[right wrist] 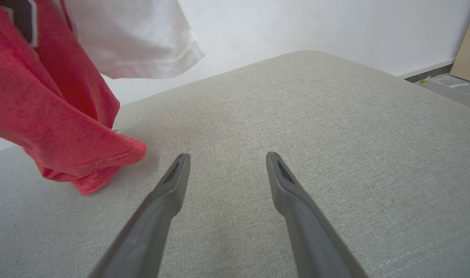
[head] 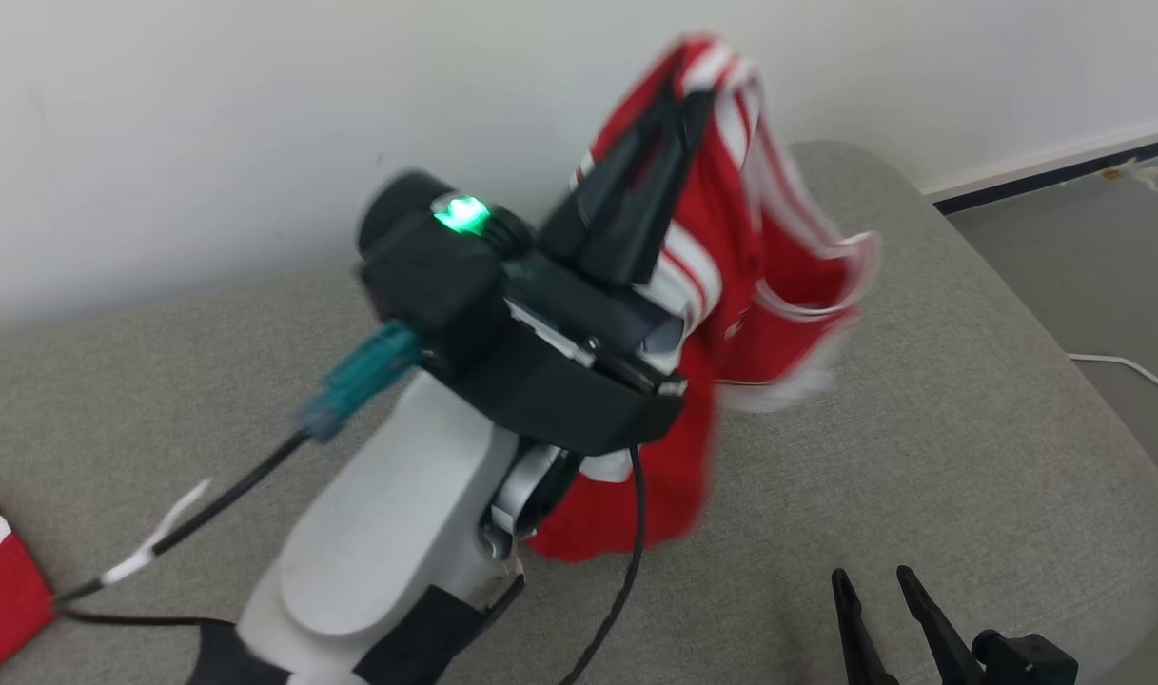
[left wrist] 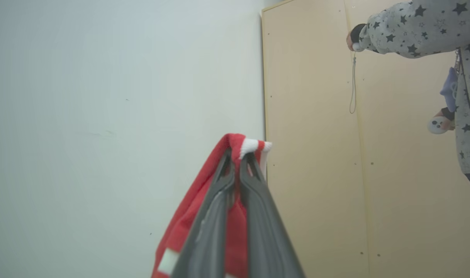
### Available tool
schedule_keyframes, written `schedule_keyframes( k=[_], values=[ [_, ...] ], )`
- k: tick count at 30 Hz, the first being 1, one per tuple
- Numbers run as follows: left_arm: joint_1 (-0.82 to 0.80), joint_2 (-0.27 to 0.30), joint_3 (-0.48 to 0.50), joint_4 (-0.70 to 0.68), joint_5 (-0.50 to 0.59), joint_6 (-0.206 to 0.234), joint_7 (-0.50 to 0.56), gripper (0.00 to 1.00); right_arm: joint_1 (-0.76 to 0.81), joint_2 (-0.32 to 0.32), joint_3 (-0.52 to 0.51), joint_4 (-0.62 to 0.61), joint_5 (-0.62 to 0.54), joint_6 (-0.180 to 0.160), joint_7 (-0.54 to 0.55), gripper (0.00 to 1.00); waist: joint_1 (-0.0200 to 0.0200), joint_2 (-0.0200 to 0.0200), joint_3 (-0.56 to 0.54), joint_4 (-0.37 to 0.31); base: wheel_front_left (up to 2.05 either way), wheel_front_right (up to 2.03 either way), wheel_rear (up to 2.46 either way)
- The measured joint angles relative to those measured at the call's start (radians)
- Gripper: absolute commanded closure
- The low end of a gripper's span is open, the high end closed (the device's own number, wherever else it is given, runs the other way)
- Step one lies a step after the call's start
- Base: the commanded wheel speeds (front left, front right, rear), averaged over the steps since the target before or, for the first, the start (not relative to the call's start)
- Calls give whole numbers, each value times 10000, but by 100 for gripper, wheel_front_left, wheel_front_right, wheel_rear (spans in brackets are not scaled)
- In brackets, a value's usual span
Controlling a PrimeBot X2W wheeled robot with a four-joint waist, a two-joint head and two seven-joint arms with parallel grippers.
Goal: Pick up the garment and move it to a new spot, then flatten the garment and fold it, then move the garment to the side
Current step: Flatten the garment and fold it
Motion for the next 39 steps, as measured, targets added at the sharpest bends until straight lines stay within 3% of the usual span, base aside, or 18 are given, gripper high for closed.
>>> schedule_keyframes(
  k=[3, 7, 15, 23, 30, 39],
  values=[
    [-155, -4, 527, -1204, -92, 376, -2, 100, -24, 2, -21, 35, 29, 0, -6, 0, 0, 0, 13, 5, 0, 0, 0],
    [146, -6, 970, -1369, 13, 662, -2, 100, -28, 25, -63, 58, 33, 0, -21, 0, 0, 1, 25, 134, 0, 0, 0],
    [2185, 21, 1870, 510, 176, 719, 0, 100, -19, 12, -33, 31, 36, 0, -44, 0, 0, 0, 86, 656, 0, 0, 0],
    [4025, 244, 3586, 2725, 366, 616, 0, 100, -12, -144, 98, -125, 27, 0, 88, 0, 0, 0, 177, 1411, 0, 0, 0],
    [4251, 255, 4989, 3453, 926, 466, 0, 100, -23, -201, 307, -222, 29, 0, 213, 0, 0, 0, 204, 1845, 0, 0, 0],
    [3920, 629, 6309, 3795, 1916, 617, 0, 100, -59, -295, 621, -313, 82, 0, 353, 0, 0, 0, 176, 1537, 0, 0, 0]
  ],
)
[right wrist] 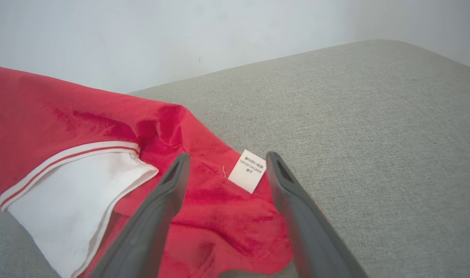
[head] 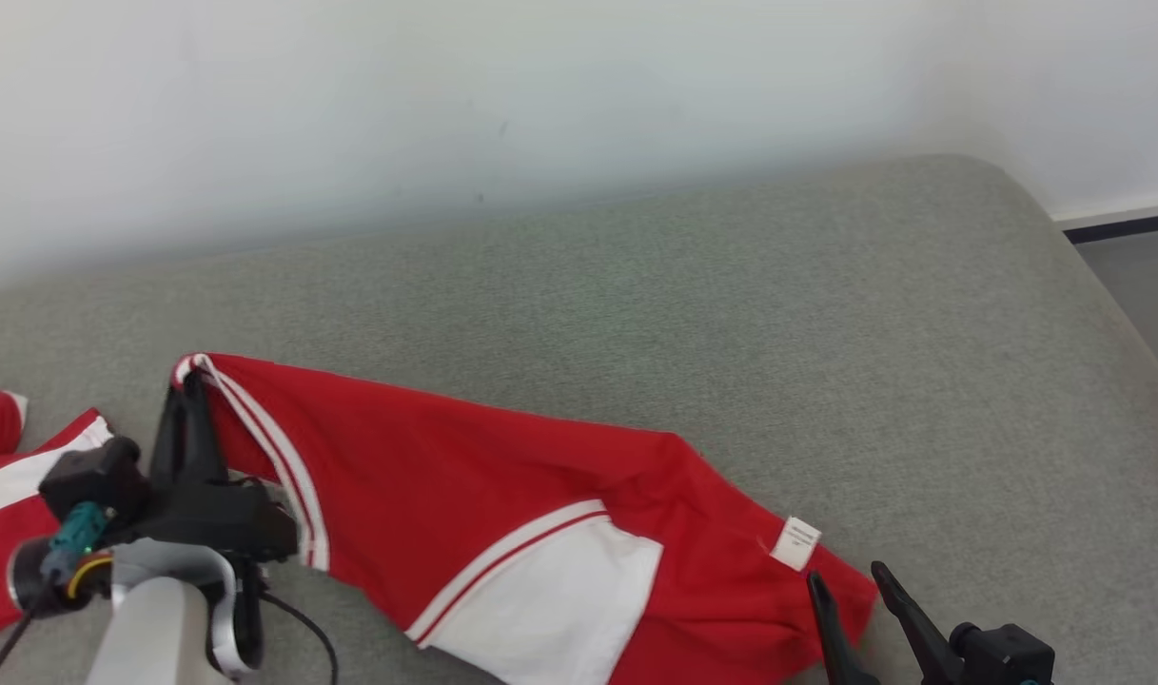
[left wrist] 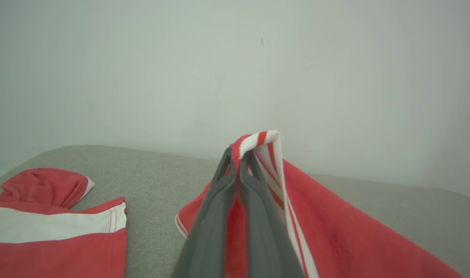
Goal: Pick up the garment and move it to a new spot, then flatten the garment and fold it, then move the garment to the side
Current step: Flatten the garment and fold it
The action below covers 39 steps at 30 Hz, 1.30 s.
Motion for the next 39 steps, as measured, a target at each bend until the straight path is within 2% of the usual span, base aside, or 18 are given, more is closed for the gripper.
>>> schedule_keyframes(
  k=[6, 13, 14, 15, 16, 23, 28, 32, 39],
  values=[
    [-673, 554, 370, 410, 756, 205, 0, 100, -1, -100, 125, -123, 36, 0, 77, 0, 0, 1, 62, -431, 0, 0, 0],
    [-1319, 1053, 416, 1162, 1193, 228, 0, 100, -11, -190, 209, -270, 48, 0, 148, 0, 0, 1, 329, -772, 0, 0, 0],
    [-1377, 1087, 378, 1317, 1210, 201, -2, 86, -12, -199, 199, -291, 48, 0, 150, 0, 1, 0, 383, -798, 0, 0, 0],
    [-1425, 1089, 343, 1505, 1210, 167, 0, 12, -12, -201, 194, -313, 48, 0, 161, 0, 0, 1, 439, -819, 0, 0, 0],
    [-1472, 1068, 307, 1697, 1197, 82, 0, 0, -11, -203, 167, -330, 50, 2, 161, 0, 0, 0, 493, -830, 0, 0, 0],
    [-1484, 447, -96, 2629, 1103, -422, 0, 0, -7, -198, 31, -416, 25, 2, 190, 0, 1, 1, 643, -444, 0, 0, 0],
    [-1098, 58, -359, 2575, 1179, -669, 0, 0, -3, -98, 69, -382, 15, 0, 249, 0, 0, 1, 509, -26, 0, 0, 0],
    [-539, -222, -646, 1756, 1302, -786, 0, 0, 29, -15, 10, -305, 17, 0, 215, 0, 0, 0, 341, 319, 0, 0, 0],
    [1519, -485, -871, -765, 1379, -1035, 0, 0, 204, 86, -268, -174, 17, 0, 176, 0, 0, 0, -73, 841, 0, 0, 0]
  ],
)
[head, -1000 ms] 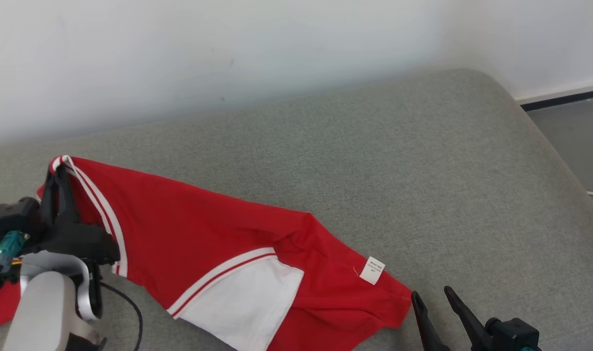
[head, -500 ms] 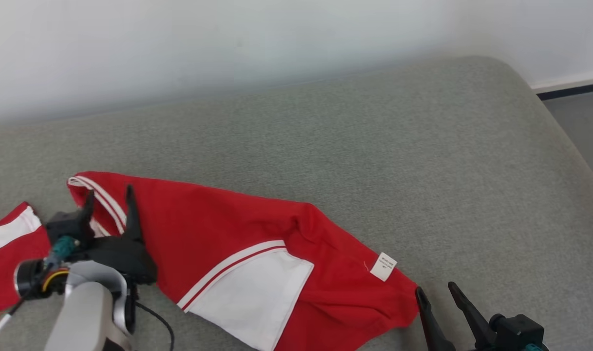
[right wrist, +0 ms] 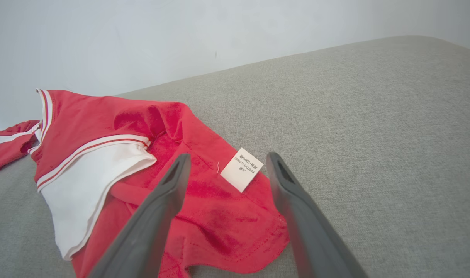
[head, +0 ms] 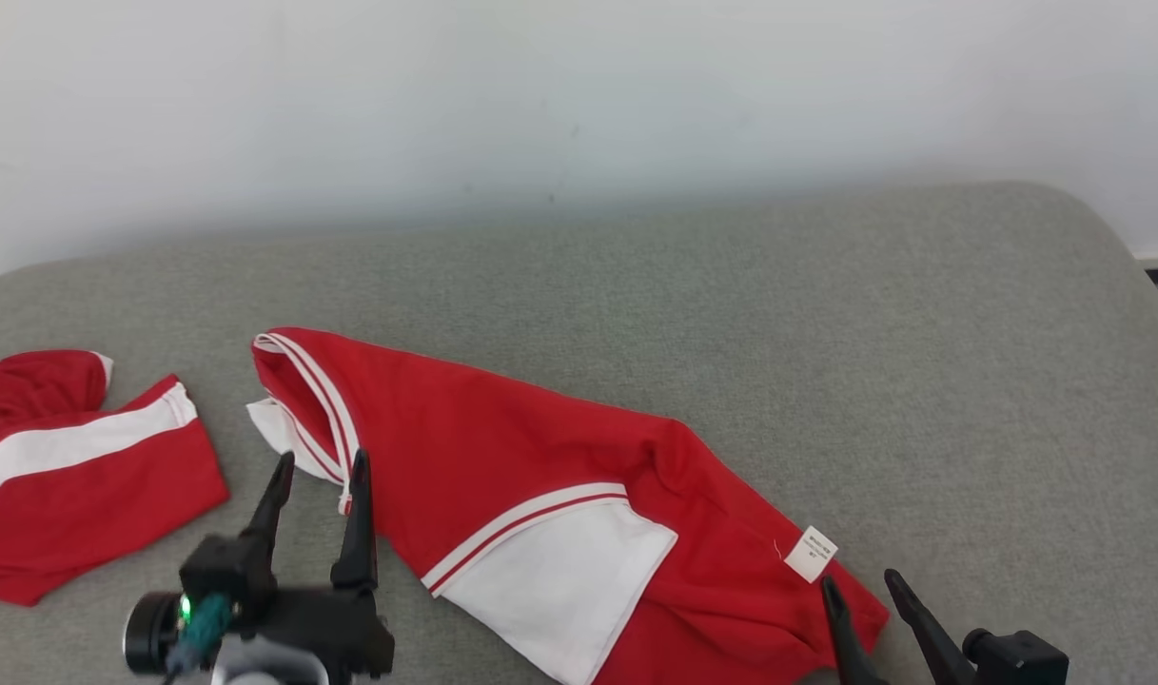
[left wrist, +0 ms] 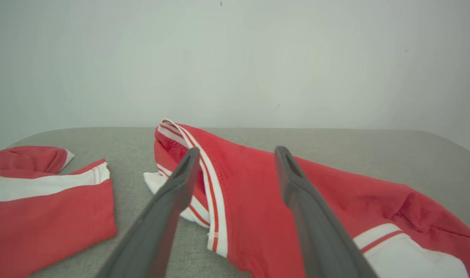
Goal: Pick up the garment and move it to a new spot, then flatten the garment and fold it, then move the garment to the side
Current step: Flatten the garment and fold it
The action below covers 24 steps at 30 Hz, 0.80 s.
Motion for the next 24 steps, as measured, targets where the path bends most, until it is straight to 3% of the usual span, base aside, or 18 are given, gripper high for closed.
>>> schedule_keyframes(
  k=[12, 24],
  values=[
    [3231, -119, 180, -3386, -17, -82, -2, 0, 300, 71, -719, 182, 23, 0, 13, 0, 0, 0, -608, 639, 0, 0, 0],
    [4756, -128, 186, -3992, -389, -153, 0, 0, 507, 217, -959, 337, 92, 0, 408, 0, -1, 0, -891, 875, 0, 0, 0]
  ],
)
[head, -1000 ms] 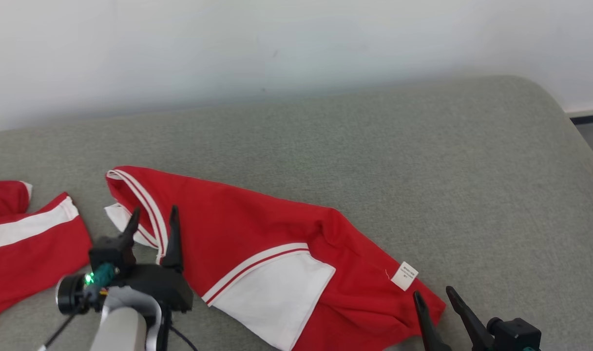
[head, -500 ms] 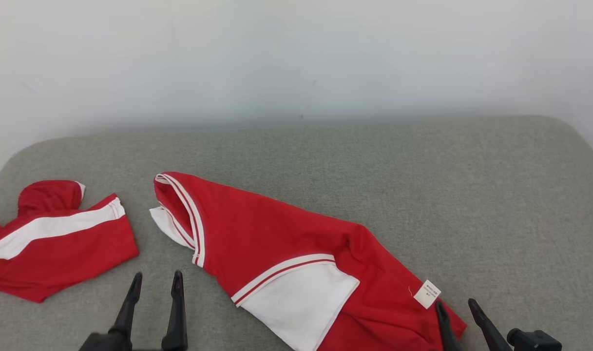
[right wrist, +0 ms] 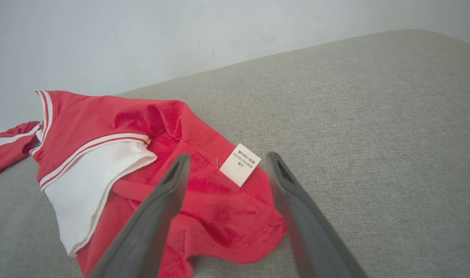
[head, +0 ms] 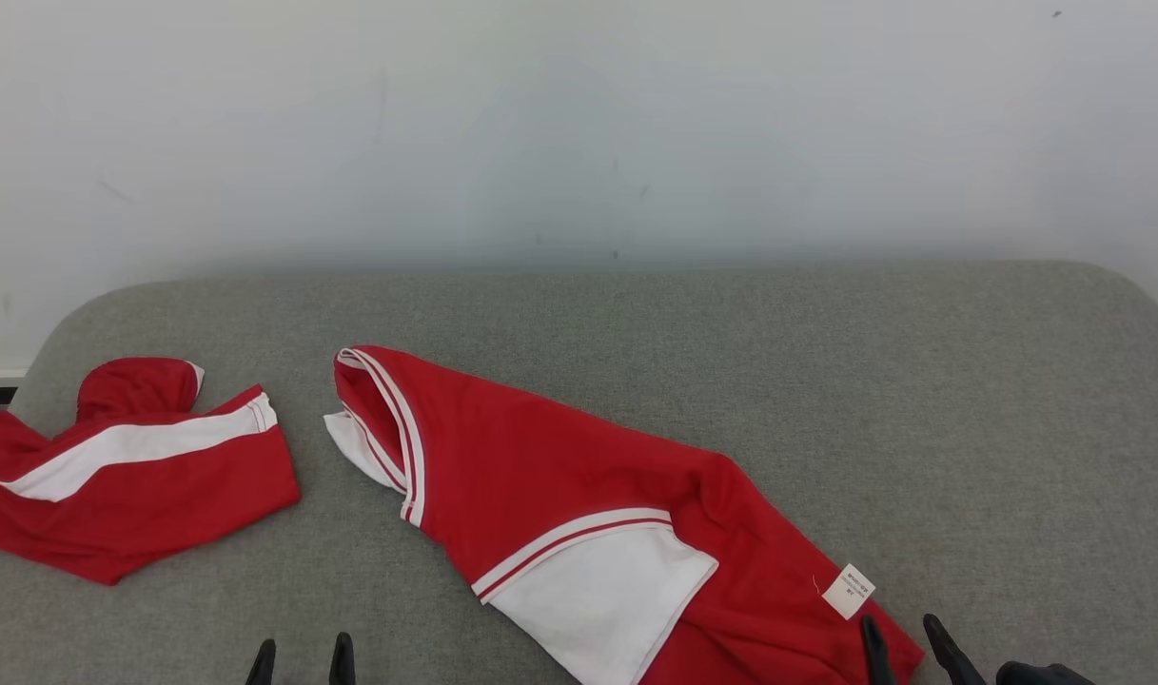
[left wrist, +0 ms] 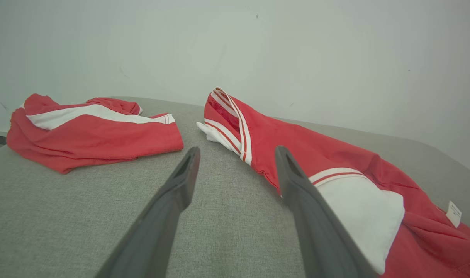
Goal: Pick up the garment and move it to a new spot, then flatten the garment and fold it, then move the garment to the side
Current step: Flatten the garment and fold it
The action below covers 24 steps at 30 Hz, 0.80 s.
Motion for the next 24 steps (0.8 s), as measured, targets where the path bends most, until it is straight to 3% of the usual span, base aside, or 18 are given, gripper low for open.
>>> schedule_keyframes(
  k=[13, 17, 24],
  values=[
    [155, -2, -82, 98, -86, 0, -2, 0, 80, 50, 17, 117, 59, 0, 121, 0, 0, 0, -68, -117, 0, 0, 0],
    [154, -4, -138, 102, -148, 71, -2, 0, 55, 52, -153, 334, 117, 2, 794, 0, 0, 0, -46, -175, 0, 0, 0],
    [107, -4, -236, 138, -155, 75, -2, 0, -536, 113, -924, 798, 217, 0, 2894, 0, 0, 0, 43, -216, 0, 0, 0]
  ],
)
